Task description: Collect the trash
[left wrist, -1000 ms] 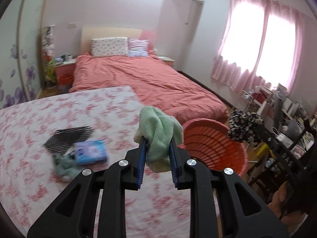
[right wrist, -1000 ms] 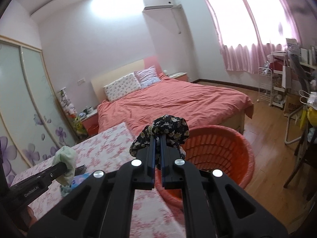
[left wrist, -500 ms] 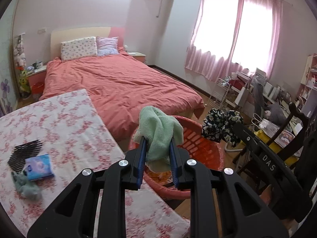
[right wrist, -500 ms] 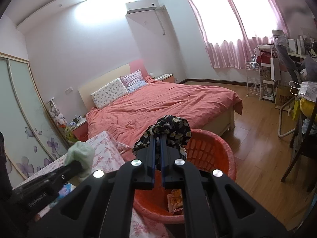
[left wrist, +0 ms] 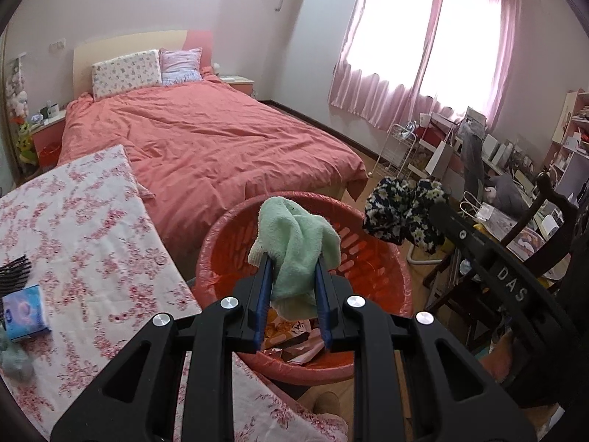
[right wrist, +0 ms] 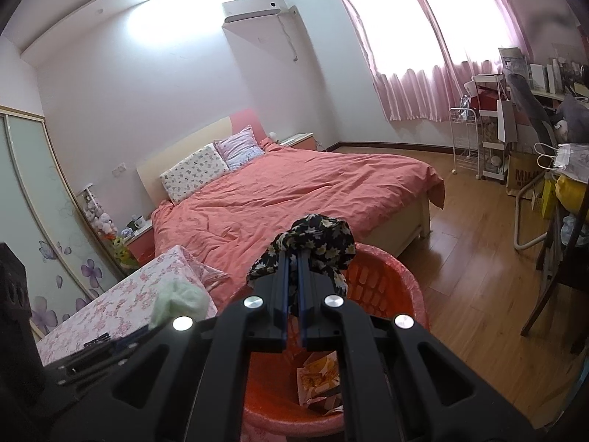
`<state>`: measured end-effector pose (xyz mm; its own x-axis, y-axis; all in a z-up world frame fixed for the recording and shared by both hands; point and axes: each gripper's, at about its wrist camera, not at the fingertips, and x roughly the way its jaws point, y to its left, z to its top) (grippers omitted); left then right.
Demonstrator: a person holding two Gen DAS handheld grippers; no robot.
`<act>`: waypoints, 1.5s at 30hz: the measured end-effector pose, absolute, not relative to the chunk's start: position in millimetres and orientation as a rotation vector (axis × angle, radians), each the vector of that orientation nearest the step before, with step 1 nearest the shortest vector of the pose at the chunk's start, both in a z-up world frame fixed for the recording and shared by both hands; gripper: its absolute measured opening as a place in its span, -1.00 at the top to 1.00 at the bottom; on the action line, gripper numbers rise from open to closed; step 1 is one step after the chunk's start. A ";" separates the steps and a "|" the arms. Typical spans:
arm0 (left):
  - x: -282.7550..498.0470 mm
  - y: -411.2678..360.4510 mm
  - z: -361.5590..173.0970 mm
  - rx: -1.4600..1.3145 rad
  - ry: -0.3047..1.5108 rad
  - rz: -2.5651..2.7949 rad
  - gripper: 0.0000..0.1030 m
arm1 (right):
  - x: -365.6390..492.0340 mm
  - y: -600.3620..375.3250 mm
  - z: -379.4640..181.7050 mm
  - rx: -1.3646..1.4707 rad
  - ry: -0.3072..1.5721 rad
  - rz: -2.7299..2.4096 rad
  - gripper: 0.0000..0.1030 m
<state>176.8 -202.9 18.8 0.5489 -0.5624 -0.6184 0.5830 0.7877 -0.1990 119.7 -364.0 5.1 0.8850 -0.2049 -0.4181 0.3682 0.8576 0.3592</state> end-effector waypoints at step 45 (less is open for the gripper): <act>185.1 34.0 -19.1 0.012 0.787 -0.041 -0.21 | 154.8 -215.3 -5.4 0.276 0.570 -0.074 0.11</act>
